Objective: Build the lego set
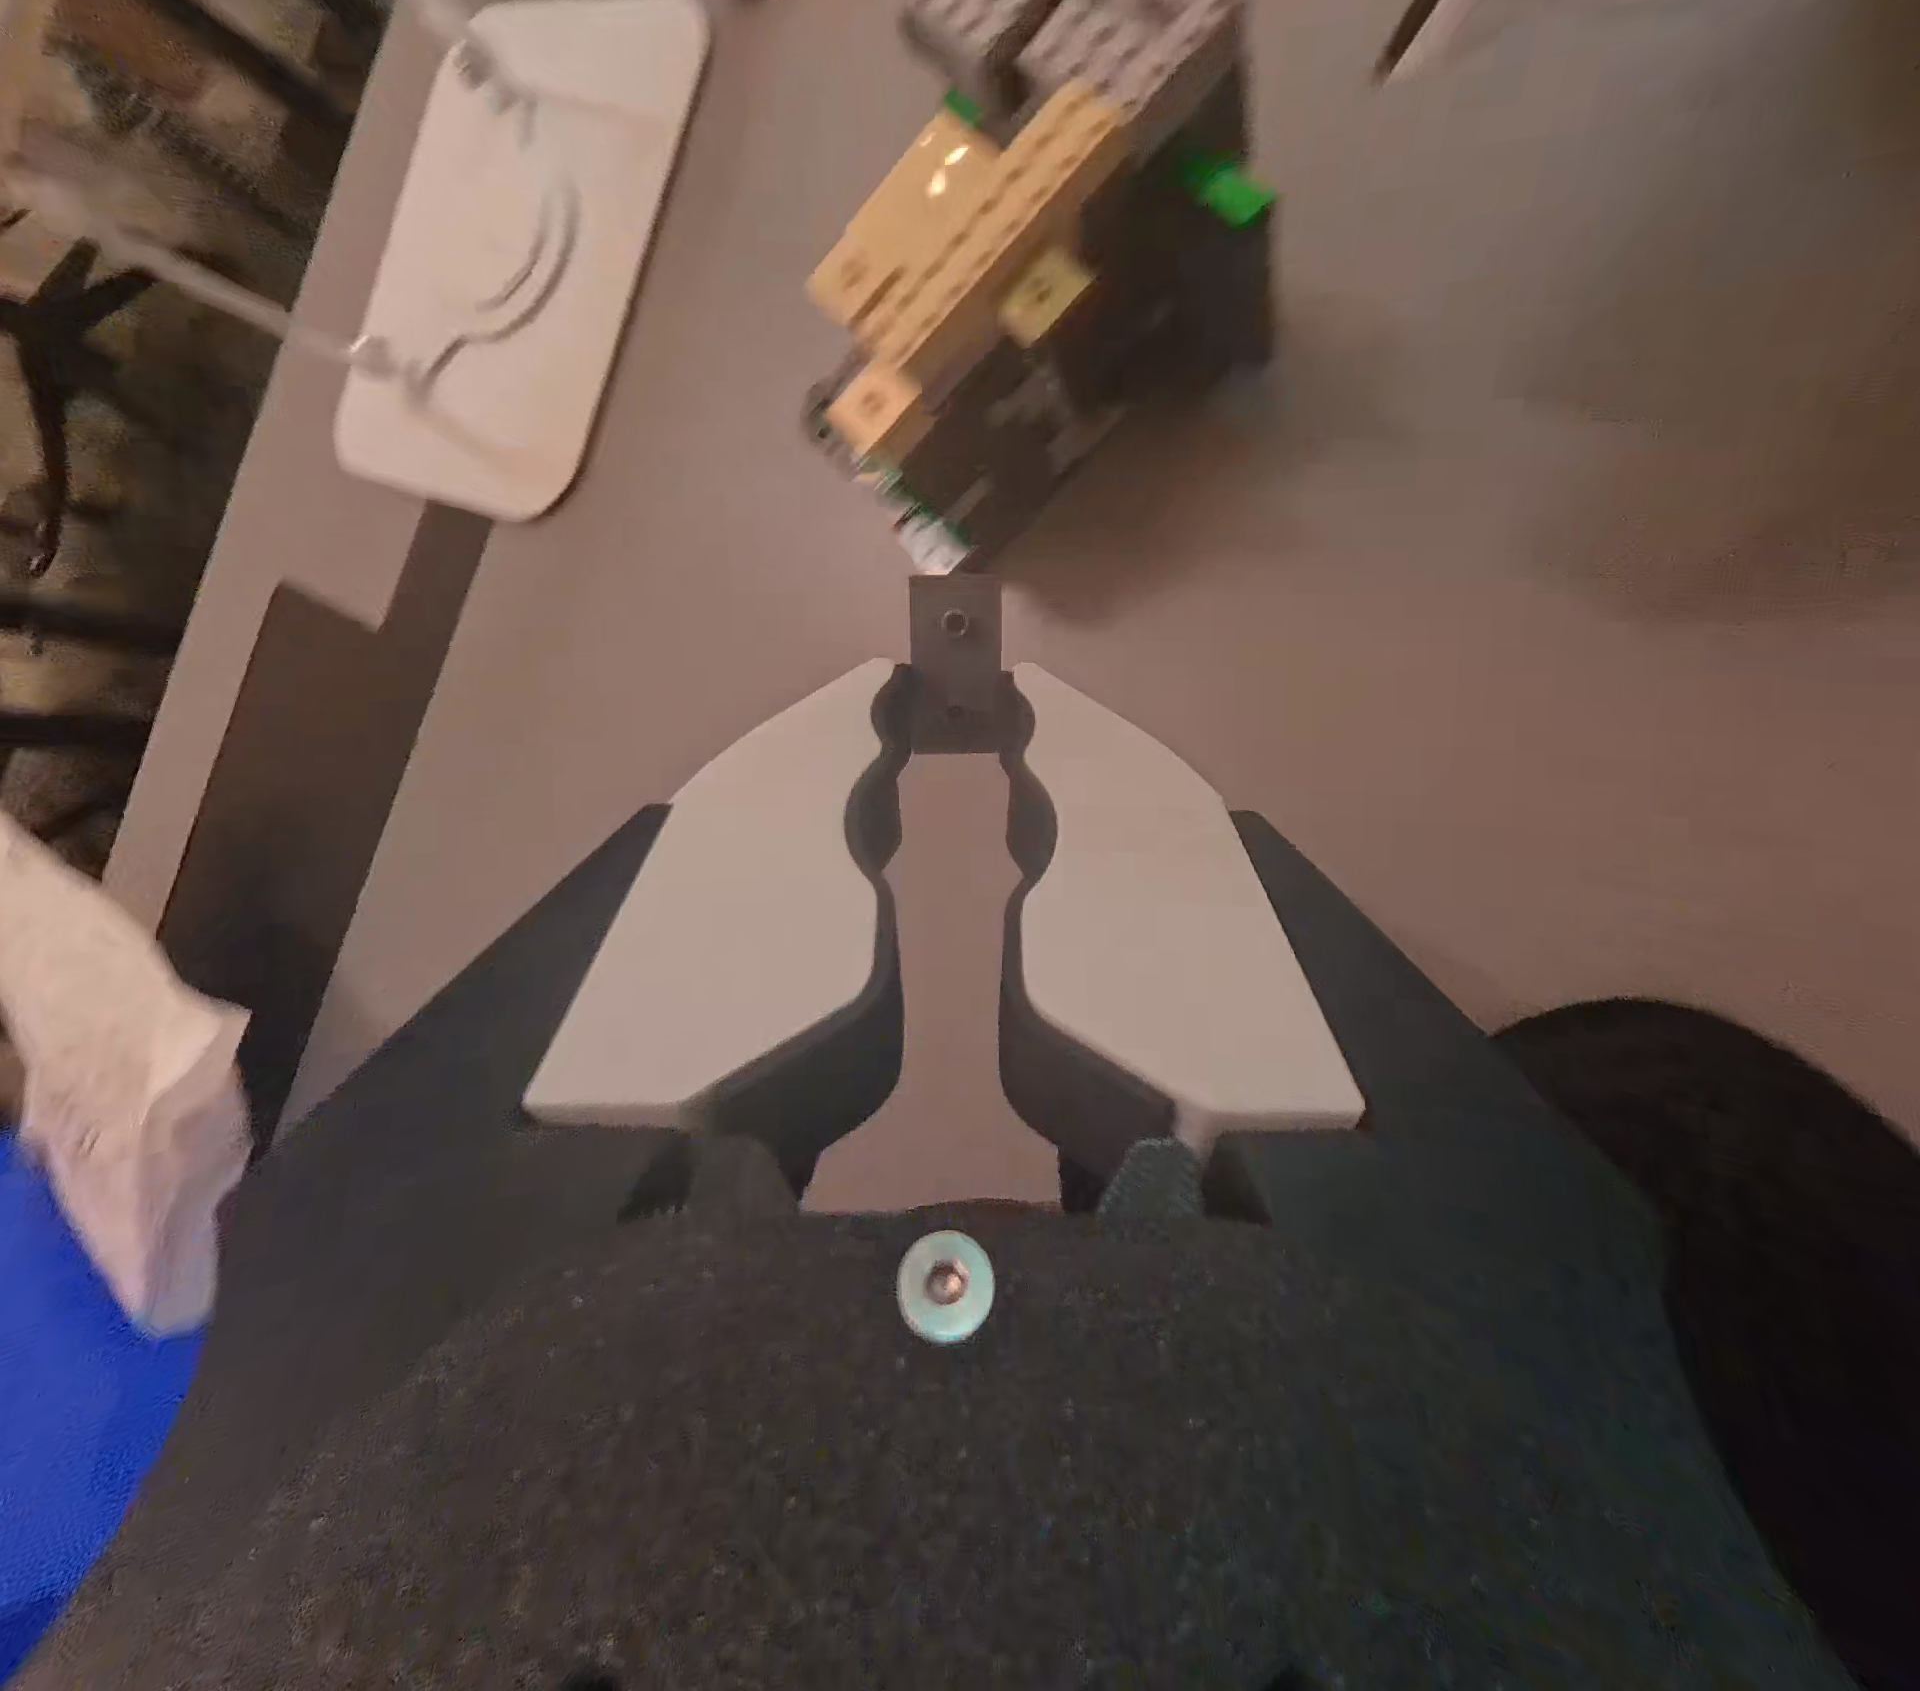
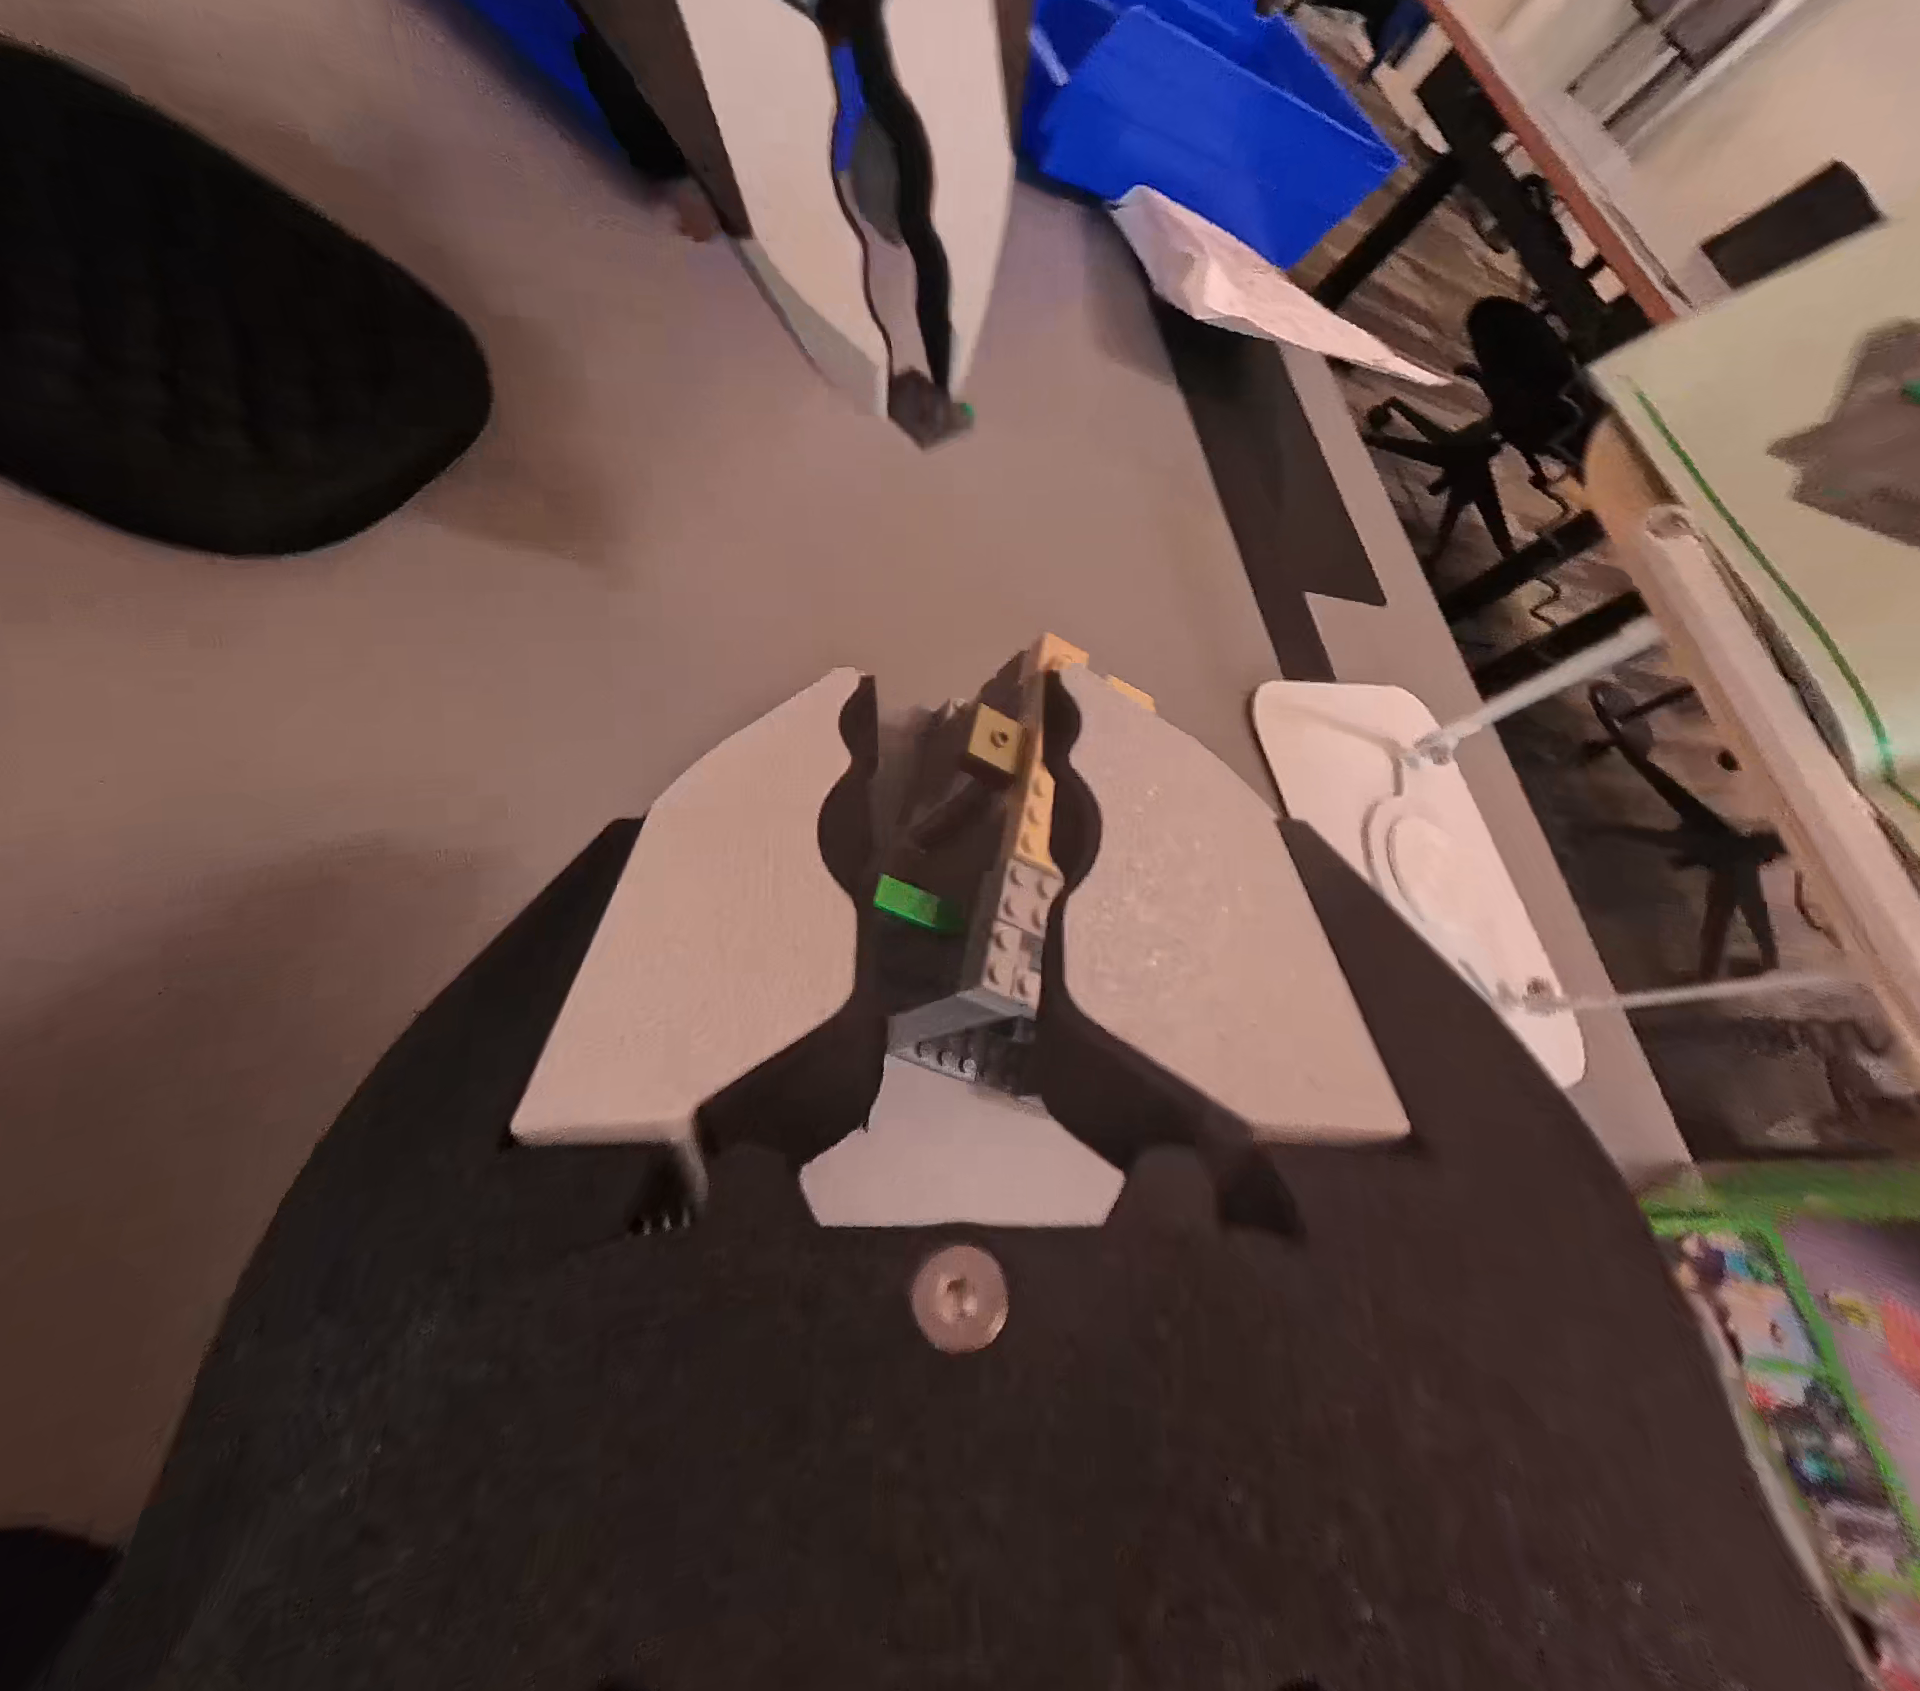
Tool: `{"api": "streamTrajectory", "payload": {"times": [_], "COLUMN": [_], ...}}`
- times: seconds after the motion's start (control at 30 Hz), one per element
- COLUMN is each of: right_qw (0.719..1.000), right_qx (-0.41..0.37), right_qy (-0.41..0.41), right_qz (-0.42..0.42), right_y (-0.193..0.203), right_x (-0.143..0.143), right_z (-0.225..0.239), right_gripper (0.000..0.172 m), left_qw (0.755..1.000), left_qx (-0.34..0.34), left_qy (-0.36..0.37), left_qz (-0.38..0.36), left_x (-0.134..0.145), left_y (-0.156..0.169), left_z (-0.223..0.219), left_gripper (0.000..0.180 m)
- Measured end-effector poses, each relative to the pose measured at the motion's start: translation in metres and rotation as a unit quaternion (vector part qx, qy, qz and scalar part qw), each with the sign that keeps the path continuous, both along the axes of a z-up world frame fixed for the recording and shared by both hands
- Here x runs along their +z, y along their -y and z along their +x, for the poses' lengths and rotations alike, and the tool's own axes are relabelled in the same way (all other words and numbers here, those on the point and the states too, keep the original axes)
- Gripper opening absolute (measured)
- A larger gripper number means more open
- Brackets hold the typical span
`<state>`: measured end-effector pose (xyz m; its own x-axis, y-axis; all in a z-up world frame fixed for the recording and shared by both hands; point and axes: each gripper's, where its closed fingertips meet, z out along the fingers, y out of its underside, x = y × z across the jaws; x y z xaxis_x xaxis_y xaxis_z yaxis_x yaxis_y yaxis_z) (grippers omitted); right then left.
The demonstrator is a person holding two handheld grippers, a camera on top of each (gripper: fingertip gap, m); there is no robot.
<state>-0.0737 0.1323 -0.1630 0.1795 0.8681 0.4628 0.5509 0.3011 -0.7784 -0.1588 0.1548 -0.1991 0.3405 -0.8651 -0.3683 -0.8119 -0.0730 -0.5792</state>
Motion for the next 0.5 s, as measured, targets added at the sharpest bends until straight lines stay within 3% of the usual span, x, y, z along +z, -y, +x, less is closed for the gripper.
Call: {"api": "streamTrajectory", "payload": {"times": [0.27,0.5], "right_qw": [0.994,0.992], "right_qx": [0.058,0.072], "right_qy": [0.093,0.095], "right_qz": [0.028,0.033], "right_y": [0.013,0.024], "right_x": [-0.032,-0.043], "right_z": [-0.013,-0.01], "right_gripper": [0.039,0.014], "left_qw": [0.994,0.992], "left_qx": [-0.104,-0.128], "left_qy": [0.006,0.002], "left_qz": [-0.013,-0.011], "left_x": [-0.011,-0.013], "left_y": [0.034,0.044], "left_z": [0.067,0.078], "left_gripper": [0.015,0.016]}}
